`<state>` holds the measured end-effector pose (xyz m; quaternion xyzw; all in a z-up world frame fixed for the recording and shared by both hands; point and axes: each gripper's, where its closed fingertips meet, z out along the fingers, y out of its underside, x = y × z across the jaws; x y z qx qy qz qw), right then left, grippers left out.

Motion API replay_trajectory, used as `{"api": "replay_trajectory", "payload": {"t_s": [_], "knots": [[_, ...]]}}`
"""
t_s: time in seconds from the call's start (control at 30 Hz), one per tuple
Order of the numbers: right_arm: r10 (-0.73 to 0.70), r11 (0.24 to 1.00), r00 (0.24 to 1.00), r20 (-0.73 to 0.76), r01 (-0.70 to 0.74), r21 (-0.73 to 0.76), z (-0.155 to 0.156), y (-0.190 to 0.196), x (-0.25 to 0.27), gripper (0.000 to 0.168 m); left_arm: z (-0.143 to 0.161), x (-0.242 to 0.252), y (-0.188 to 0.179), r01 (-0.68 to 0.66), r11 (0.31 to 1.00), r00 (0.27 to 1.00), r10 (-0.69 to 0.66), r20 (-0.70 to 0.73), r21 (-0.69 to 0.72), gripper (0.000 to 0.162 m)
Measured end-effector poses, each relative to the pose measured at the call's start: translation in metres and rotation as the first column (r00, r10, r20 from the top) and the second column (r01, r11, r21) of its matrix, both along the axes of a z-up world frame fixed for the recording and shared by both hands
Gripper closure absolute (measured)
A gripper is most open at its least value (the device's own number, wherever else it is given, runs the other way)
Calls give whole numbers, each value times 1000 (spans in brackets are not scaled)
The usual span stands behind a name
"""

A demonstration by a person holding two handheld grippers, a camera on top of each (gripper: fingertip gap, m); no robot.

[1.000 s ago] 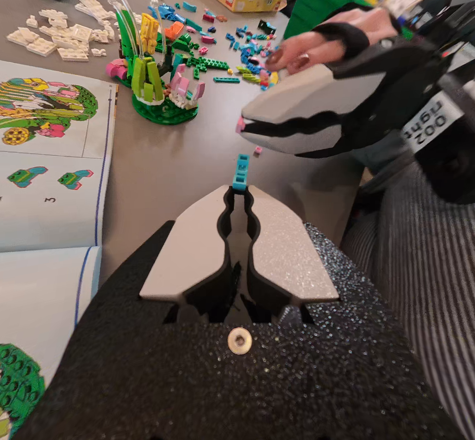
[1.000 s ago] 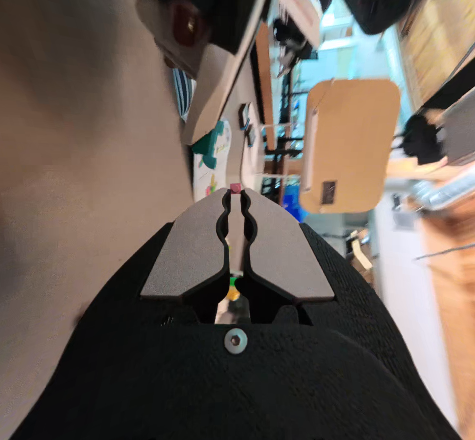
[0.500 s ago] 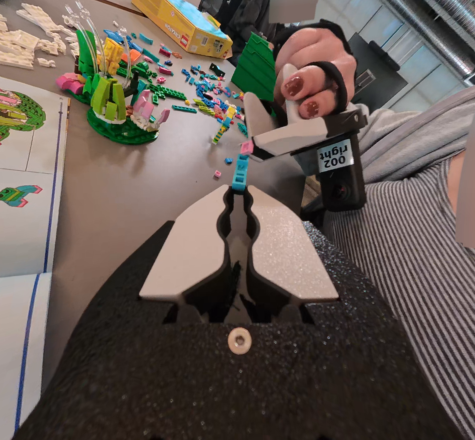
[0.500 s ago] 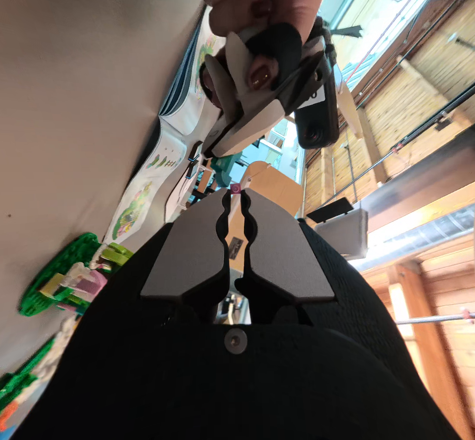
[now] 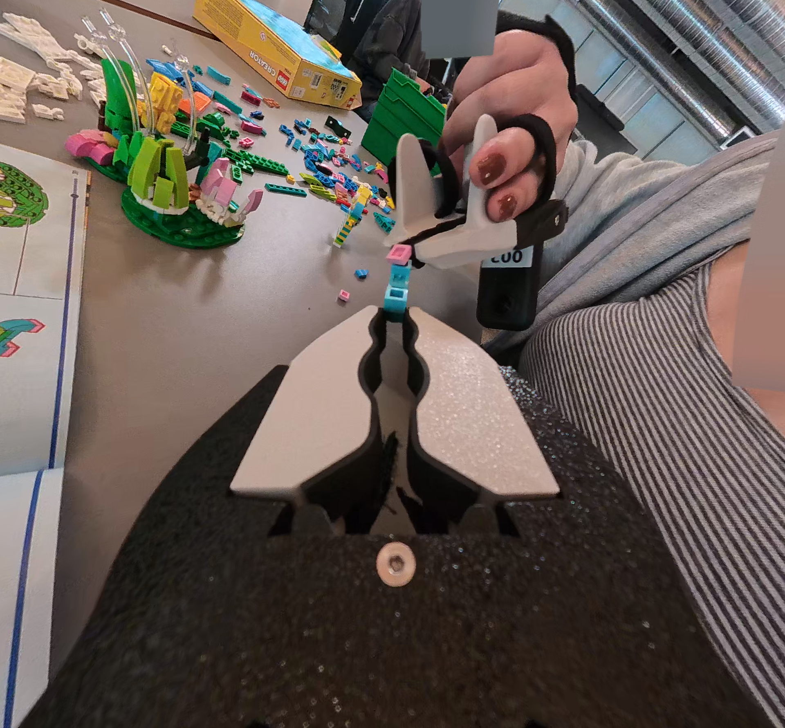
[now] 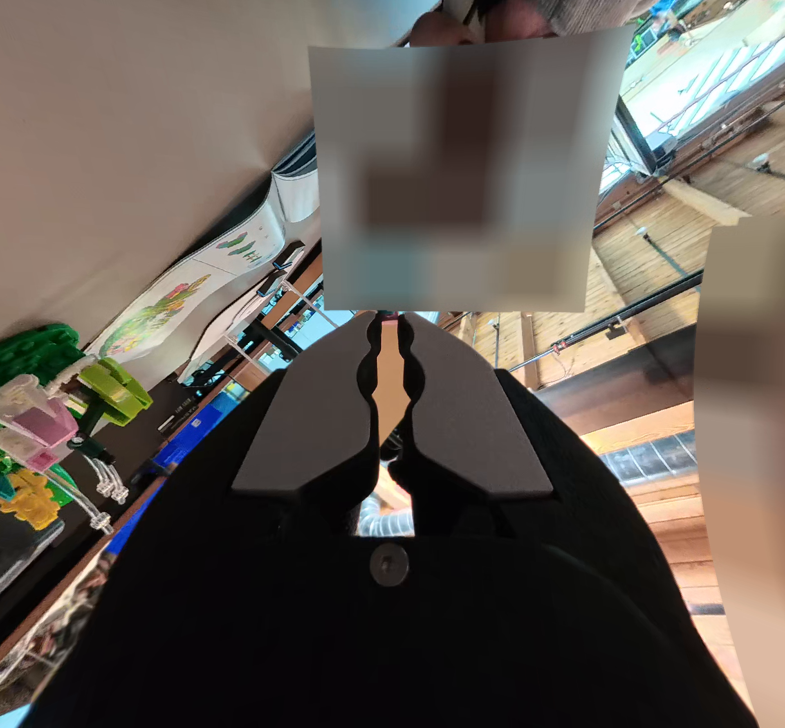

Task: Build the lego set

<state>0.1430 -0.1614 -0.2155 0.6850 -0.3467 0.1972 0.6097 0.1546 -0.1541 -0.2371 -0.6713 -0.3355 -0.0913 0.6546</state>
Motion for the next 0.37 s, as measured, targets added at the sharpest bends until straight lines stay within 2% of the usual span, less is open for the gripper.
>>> {"api": "replay_trajectory", "payload": {"t_s": [0.03,0.37], "knots": [[6,1000,1000,-13,-6,3,0,0,0,162,0,0,0,2,1000,1000,-2,1,0,155],[111,994,982,-151,-113,-6,9,3,12,163,12,10,1,91,992,995,-88,-36,93,155]]}}
